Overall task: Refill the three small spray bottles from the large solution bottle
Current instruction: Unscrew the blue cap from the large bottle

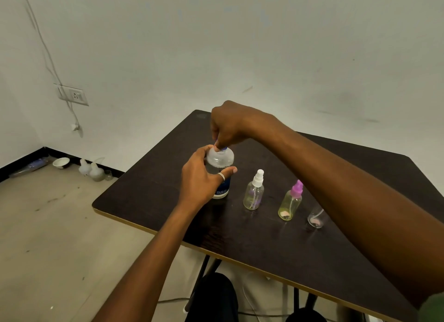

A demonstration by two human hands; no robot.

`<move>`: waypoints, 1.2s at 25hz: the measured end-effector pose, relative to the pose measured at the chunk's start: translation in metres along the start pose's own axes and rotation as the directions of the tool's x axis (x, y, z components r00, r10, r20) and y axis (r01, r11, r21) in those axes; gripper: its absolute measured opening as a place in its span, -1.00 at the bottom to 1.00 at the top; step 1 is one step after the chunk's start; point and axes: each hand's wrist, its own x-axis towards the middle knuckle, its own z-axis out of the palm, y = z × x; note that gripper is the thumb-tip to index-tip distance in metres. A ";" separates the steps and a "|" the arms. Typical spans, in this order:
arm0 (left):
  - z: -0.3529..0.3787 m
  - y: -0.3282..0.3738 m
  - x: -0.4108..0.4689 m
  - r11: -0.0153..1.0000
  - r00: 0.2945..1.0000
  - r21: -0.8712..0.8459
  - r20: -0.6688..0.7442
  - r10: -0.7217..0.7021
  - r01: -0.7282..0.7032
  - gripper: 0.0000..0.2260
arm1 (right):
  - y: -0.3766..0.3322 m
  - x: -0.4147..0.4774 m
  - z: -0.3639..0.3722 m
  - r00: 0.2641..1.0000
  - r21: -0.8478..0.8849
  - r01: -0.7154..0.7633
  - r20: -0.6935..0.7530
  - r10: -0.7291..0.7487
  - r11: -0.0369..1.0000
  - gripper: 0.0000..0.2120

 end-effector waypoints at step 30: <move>0.001 -0.002 0.001 1.000 1.000 0.029 0.020 0.000 0.000 -0.31 | 0.010 -0.006 0.008 0.993 0.083 0.115 0.010 -0.116 0.990 -0.61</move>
